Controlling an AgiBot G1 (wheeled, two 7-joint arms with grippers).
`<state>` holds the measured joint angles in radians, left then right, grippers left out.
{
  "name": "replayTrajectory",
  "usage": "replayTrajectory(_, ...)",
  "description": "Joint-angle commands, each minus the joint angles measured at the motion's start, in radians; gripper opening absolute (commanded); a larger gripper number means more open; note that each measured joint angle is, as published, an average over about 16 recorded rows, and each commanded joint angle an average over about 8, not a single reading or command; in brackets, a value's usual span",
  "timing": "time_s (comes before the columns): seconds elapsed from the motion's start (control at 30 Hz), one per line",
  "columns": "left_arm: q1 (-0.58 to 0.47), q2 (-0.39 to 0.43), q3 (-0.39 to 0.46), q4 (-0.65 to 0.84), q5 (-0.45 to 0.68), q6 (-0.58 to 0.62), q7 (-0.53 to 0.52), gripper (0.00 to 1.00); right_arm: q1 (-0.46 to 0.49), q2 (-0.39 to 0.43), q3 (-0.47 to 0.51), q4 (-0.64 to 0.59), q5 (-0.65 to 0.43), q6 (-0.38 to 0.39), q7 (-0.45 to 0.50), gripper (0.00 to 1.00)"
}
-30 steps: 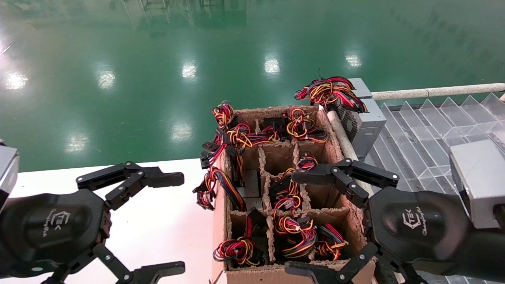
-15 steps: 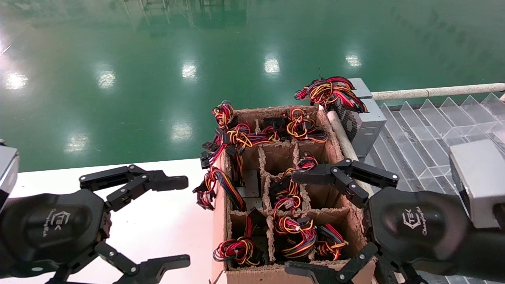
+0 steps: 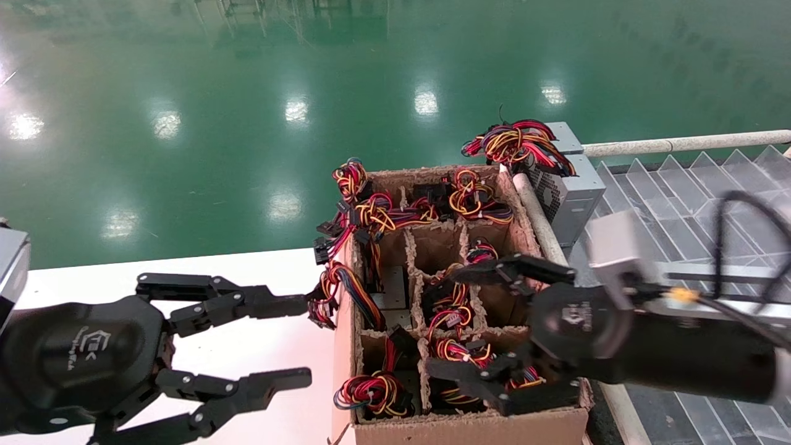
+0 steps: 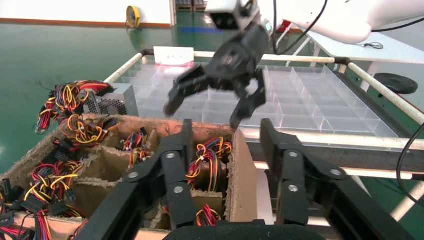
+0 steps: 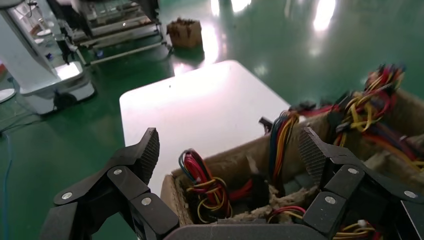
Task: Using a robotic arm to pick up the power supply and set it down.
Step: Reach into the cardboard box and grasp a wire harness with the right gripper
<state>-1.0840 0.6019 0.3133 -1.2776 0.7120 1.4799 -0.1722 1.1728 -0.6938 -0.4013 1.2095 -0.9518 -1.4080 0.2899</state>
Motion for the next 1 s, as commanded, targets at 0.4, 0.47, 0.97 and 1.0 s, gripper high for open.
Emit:
replayTrajectory(0.4,0.000,0.000,0.000,0.000,0.000,0.000,0.000,0.00,0.097,-0.167,-0.125,-0.174,-0.155,-0.034,-0.002,0.06)
replayTrajectory(0.47,0.000,0.000,0.000,0.000,0.000,0.000,0.000,0.00,0.105,-0.190,-0.135,-0.204,-0.164,-0.043,-0.013,0.00)
replayTrajectory(0.97,0.000,0.000,0.001,0.000,-0.001,0.000,0.000,0.00,0.143,-0.284,-0.172,-0.381,-0.181,-0.106,-0.092,0.00)
replayTrajectory(1.0,0.000,0.000,0.001,0.000,-0.001,0.000,0.001,0.00,0.144,-0.287,-0.173,-0.389,-0.181,-0.108,-0.096,0.00)
